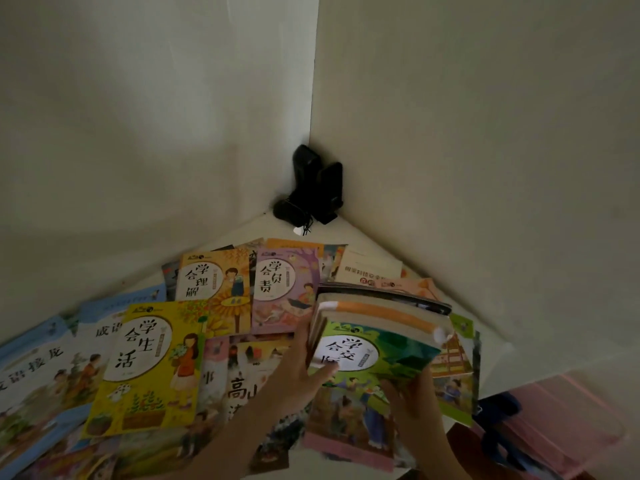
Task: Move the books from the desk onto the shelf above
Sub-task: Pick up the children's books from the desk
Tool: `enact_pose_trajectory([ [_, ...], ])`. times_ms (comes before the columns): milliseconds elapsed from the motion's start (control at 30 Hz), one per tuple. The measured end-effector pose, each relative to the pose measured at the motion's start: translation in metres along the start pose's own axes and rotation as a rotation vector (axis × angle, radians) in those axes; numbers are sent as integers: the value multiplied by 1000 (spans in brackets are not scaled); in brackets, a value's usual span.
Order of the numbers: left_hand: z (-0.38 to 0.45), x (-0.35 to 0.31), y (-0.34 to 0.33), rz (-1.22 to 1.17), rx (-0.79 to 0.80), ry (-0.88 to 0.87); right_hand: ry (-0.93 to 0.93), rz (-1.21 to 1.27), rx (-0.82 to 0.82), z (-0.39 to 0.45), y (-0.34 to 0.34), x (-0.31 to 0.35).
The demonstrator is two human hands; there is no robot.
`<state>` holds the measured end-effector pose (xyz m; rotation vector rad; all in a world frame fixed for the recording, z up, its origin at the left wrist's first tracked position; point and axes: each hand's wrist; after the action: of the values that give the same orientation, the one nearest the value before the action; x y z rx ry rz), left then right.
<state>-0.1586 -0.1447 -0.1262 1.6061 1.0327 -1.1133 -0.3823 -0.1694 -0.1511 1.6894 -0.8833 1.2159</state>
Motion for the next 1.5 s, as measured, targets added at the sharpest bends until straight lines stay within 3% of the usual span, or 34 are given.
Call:
enact_pose_trajectory([
  [67,0,8,-11,51,-23,30,-9,-19,2,-2,-1,-10],
  [167,2,3,-11,-125,-119,-28,27,-19,-16,1,-5,-1],
  [333,-19,-27,34,-177,-401,-56,149,-33,58,24,-27,58],
  [467,-91,-55,91,-160,-578,-88,200,-6,263,39,-83,118],
  [633,-247,-85,135,-159,-890,-120,358,-13,613,12,-192,205],
  [833,-448,-126,115,-96,-1355,-197,597,60,1067,-92,-312,307],
  [967,-547,-178,93,64,-1595,-223,762,90,1257,-164,-365,374],
  [1133,-619,-268,84,229,-1706,-306,970,207,1286,-230,-382,468],
  [1300,-637,-367,130,339,-1716,-431,1230,285,1135,-241,-365,596],
  [1400,-628,-424,183,396,-1774,-491,1260,290,1071,-222,-361,675],
  [1500,-615,-464,239,498,-1815,-440,1209,258,1071,-193,-370,739],
])
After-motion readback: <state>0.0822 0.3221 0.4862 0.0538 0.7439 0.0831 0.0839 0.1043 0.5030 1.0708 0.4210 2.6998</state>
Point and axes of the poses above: each hand's wrist, its own z-axis towards the middle knuckle, its own y-axis out of the back of the hand, x = y × z, and after that the axes turned 10 degrees about x, right-handed
